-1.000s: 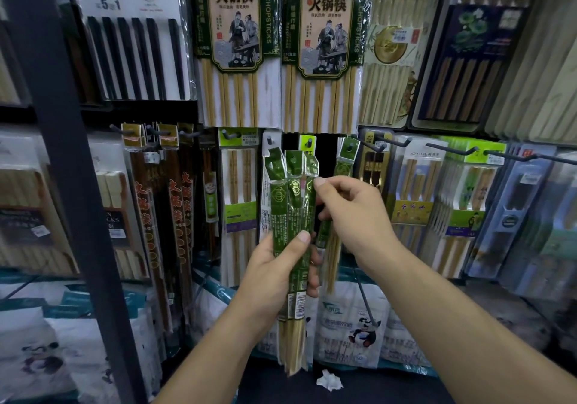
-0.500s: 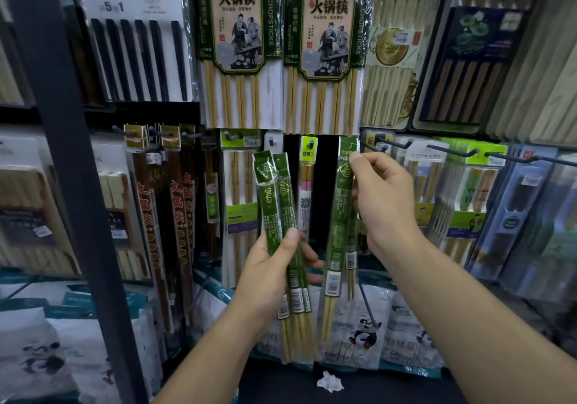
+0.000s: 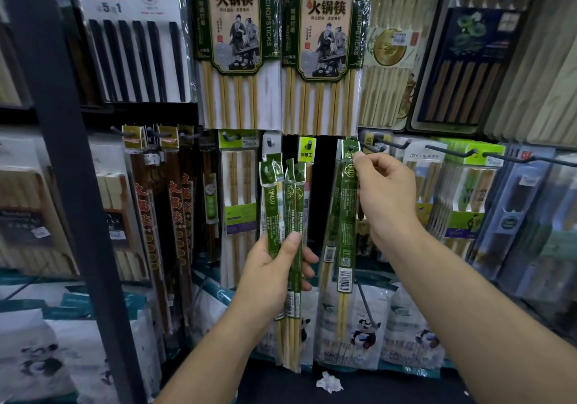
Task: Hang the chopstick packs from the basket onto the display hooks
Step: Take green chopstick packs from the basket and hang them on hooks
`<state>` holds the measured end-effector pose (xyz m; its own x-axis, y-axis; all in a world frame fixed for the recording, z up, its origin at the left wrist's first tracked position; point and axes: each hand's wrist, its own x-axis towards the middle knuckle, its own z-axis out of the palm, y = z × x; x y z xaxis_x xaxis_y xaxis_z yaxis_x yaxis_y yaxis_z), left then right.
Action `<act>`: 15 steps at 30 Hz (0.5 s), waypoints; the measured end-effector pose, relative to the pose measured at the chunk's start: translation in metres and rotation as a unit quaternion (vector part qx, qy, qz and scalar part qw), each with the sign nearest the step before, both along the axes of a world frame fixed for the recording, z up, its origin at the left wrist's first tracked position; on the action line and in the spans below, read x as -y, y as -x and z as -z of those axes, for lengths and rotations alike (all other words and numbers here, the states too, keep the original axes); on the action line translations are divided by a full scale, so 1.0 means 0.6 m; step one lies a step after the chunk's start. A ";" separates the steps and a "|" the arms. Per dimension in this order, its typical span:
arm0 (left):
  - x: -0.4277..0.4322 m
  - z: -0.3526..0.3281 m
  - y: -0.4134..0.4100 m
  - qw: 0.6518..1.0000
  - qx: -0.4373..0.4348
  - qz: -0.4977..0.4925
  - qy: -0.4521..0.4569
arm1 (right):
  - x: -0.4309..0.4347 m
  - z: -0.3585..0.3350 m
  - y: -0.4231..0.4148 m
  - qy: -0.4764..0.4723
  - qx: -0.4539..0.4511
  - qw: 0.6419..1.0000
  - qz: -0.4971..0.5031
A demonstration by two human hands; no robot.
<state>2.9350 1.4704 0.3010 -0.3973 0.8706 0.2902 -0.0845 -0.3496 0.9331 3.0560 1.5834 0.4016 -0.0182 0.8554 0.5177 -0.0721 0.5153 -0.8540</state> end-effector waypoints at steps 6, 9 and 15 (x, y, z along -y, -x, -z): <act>0.001 0.001 -0.002 1.000 -0.005 -0.001 0.008 | -0.002 0.003 0.000 0.005 0.011 1.000 0.012; 0.001 0.000 -0.002 1.000 -0.003 -0.007 0.004 | -0.001 0.008 -0.003 0.002 0.023 1.000 0.019; 0.005 -0.001 -0.004 1.000 -0.020 -0.017 -0.008 | 0.014 0.019 -0.005 -0.020 0.018 0.998 0.050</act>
